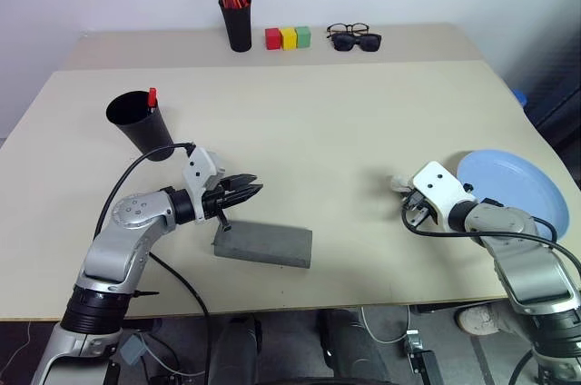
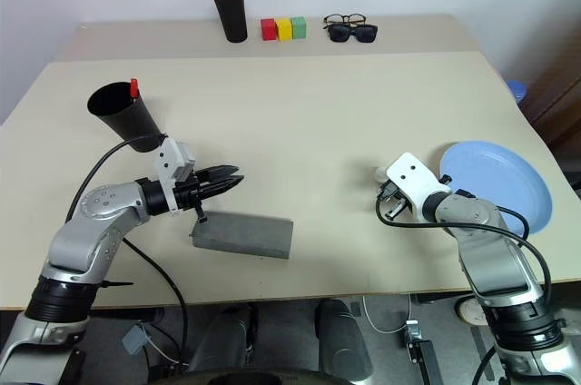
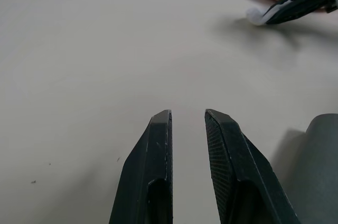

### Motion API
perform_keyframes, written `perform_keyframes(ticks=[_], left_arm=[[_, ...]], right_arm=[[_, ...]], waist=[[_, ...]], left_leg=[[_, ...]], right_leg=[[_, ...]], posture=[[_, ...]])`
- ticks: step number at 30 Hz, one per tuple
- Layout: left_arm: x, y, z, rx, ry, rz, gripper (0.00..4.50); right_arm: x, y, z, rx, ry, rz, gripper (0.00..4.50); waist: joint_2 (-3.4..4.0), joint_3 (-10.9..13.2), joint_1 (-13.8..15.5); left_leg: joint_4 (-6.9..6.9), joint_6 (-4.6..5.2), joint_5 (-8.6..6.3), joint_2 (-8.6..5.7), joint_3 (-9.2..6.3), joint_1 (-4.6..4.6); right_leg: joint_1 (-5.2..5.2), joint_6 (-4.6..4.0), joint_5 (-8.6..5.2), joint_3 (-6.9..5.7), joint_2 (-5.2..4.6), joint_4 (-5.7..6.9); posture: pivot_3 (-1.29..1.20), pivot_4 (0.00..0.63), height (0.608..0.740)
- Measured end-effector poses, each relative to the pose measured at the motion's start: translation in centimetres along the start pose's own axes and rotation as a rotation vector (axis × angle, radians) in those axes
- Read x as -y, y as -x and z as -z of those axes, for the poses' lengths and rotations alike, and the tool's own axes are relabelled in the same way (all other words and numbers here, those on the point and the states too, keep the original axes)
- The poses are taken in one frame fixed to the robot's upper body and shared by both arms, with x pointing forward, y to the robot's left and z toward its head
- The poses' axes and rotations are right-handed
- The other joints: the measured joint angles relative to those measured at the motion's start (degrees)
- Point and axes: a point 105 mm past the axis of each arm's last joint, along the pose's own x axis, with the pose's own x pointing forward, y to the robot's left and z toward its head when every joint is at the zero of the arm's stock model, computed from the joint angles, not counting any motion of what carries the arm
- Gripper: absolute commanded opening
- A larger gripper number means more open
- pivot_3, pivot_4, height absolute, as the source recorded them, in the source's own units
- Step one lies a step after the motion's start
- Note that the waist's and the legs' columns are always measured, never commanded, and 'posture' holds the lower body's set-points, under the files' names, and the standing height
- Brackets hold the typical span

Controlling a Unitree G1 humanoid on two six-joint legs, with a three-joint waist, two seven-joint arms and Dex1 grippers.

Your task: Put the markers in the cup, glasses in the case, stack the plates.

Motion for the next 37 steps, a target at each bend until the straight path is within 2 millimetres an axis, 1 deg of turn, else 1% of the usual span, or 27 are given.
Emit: perform_keyframes(ticks=[2,4,6,7,8,9,10,13,14,16,17,19,21,22,25,27,28,30,31,34,37], left_arm=[[-0.2,-0.1,-0.2,0.007,0.001,-0.009,0.95],[-0.6,0.0,-0.2,0.015,0.01,-0.029,0.95],[-1.0,0.4,-0.2,0.02,0.016,-0.053,0.95],[-1.1,0.6,-0.1,0.017,0.018,-0.061,0.95],[-1.3,0.8,0.1,0.013,0.023,-0.07,0.95],[-1.3,0.9,0.3,0.01,0.028,-0.077,0.95],[-1.3,1.1,0.6,0.004,0.037,-0.084,0.95],[-1.5,1.2,0.7,0.003,0.041,-0.103,0.95],[-1.7,1.3,0.7,0.005,0.041,-0.112,0.95],[-2.0,1.9,0.7,0.01,0.038,-0.15,0.95],[-2.1,2.4,0.7,0.012,0.031,-0.17,0.95],[-2.5,3.8,1.2,0.0,0.026,-0.235,0.95],[-3.1,5.2,1.5,-0.009,0.016,-0.312,0.95],[-3.5,5.9,1.5,-0.009,0.011,-0.354,0.95],[-4.6,9.1,1.6,-0.017,-0.007,-0.508,0.95],[-5.1,11.5,2.2,-0.046,-0.009,-0.609,0.95],[-5.2,12.3,2.5,-0.057,-0.006,-0.639,0.95],[-5.1,14.4,3.3,-0.09,0.008,-0.715,0.95],[-5.0,15.0,3.4,-0.098,0.011,-0.738,0.95],[-4.8,15.5,3.2,-0.096,0.003,-0.766,0.95],[-4.8,15.3,2.7,-0.08,-0.009,-0.772,0.95]], right_arm=[[1.1,0.8,-0.5,0.008,0.018,0.041,0.07],[3.5,2.2,-0.9,0.005,0.023,0.132,0.07],[6.8,4.3,-0.3,-0.059,0.037,0.26,0.07],[7.8,4.9,0.0,-0.085,0.038,0.301,0.07],[9.1,5.9,0.7,-0.129,0.045,0.356,0.69],[9.6,6.3,1.5,-0.164,0.047,0.377,0.98],[9.7,6.4,2.2,-0.19,0.039,0.381,1.38],[9.4,6.0,3.7,-0.235,0.028,0.371,2.89],[9.5,5.9,3.7,-0.236,0.036,0.376,3.28],[9.7,5.4,3.0,-0.205,0.066,0.382,3.28],[9.9,5.0,2.2,-0.175,0.09,0.382,3.28],[10.0,3.9,0.2,-0.078,0.116,0.371,3.28],[9.5,2.8,-1.8,0.042,0.097,0.332,3.28],[9.0,2.2,-2.7,0.106,0.071,0.301,3.28],[6.8,0.3,-6.2,0.335,-0.056,0.156,3.28],[5.4,-0.3,-7.7,0.433,-0.137,0.029,3.28],[5.1,-0.4,-7.9,0.446,-0.151,-0.002,3.28],[3.9,-0.7,-8.2,0.468,-0.174,-0.099,3.28],[3.4,-0.9,-8.1,0.464,-0.178,-0.133,3.28],[2.3,-1.7,-7.6,0.44,-0.175,-0.191,3.28],[2.1,-2.2,-7.5,0.433,-0.189,-0.207,3.28]], waist=[[0.01,0.0,0.0],[0.0,0.0,0.1],[0.01,0.0,0.1],[0.0,0.0,0.1],[-0.01,0.0,0.1],[-0.03,0.0,0.1],[-0.03,0.0,0.1],[-0.01,0.0,-0.3],[0.01,0.0,-0.3],[0.01,0.0,-0.6],[0.01,0.0,-0.8],[0.01,0.0,-1.2],[0.01,0.0,-1.3],[-0.02,0.0,-1.3],[-0.03,0.0,-1.5],[-0.02,0.0,-1.5],[-0.03,0.0,-1.3],[-0.04,0.0,-0.8],[-0.05,0.0,-0.5],[-0.05,0.0,0.0],[-0.05,0.0,-0.2]], left_leg=[[0.0,0.0,0.0,0.0,0.0,0.0],[0.01,0.0,0.0,0.0,0.0,-0.01],[-0.01,0.0,0.0,0.0,0.0,0.0],[-0.04,0.0,0.0,0.0,0.0,0.01],[-0.05,0.0,0.0,0.0,0.0,0.02],[-0.05,0.01,-0.01,0.01,0.0,0.02],[-0.04,0.01,0.0,0.01,0.0,0.02],[-0.01,0.01,0.0,0.01,0.07,0.04],[-0.01,0.01,0.0,0.0,0.09,0.06],[-0.04,0.01,-0.01,0.02,0.11,0.08],[-0.05,0.01,-0.01,0.02,0.11,0.09],[-0.08,0.01,-0.01,0.04,0.1,0.1],[-0.08,0.01,-0.01,0.04,0.09,0.09],[-0.07,0.01,0.0,0.04,0.08,0.08],[-0.08,0.01,-0.01,0.04,0.08,0.07],[-0.09,0.01,-0.01,0.04,0.07,0.06],[-0.08,0.01,-0.01,0.04,0.05,0.05],[-0.07,0.02,-0.01,0.03,0.06,0.03],[-0.05,0.01,-0.01,0.03,0.06,0.03],[0.01,0.01,-0.01,0.03,0.07,0.03],[-0.01,0.01,-0.01,0.03,0.08,0.04]], right_leg=[[0.0,0.01,0.0,0.0,0.0,0.0],[0.0,0.01,0.01,0.0,0.0,0.0],[0.0,0.0,0.0,0.0,-0.01,0.0],[0.0,0.0,0.0,-0.01,0.0,-0.01],[0.0,0.0,0.0,-0.01,0.0,-0.01],[0.0,-0.01,-0.01,-0.01,0.0,-0.01],[0.0,-0.01,-0.01,-0.01,0.01,-0.01],[0.0,-0.02,0.0,0.06,0.0,-0.01],[0.0,-0.03,0.0,0.07,0.0,0.0],[-0.01,-0.03,0.0,0.07,0.0,0.02],[-0.01,-0.03,0.01,0.07,0.01,0.02],[-0.01,-0.02,0.01,0.07,0.02,0.03],[-0.01,-0.02,0.01,0.06,0.02,0.03],[-0.01,-0.01,0.01,0.06,0.03,0.03],[-0.01,0.14,0.1,0.07,0.01,0.02],[-0.01,0.14,0.1,0.06,0.01,0.02],[0.0,0.13,0.09,0.04,0.01,0.01],[0.0,-0.01,0.01,0.04,-0.01,-0.02],[0.0,-0.03,0.0,0.04,-0.01,-0.03],[0.02,-0.06,-0.01,0.05,-0.01,-0.03],[0.0,-0.06,-0.01,0.05,0.0,-0.02]], posture=[[0.0,0.15,0.74],[0.0,0.15,0.74],[0.0,0.15,0.74],[0.0,0.15,0.74],[0.0,0.15,0.74],[0.0,0.15,0.74],[0.0,0.15,0.74],[0.0,0.15,0.74],[0.0,0.15,0.74],[0.0,0.15,0.74],[0.0,0.15,0.74],[0.0,0.15,0.74],[0.0,0.15,0.74],[0.0,0.15,0.74],[0.0,0.15,0.74],[0.0,0.15,0.74],[0.0,0.15,0.74],[0.0,0.15,0.74],[0.0,0.15,0.74],[0.0,0.15,0.74],[0.0,0.15,0.74]])
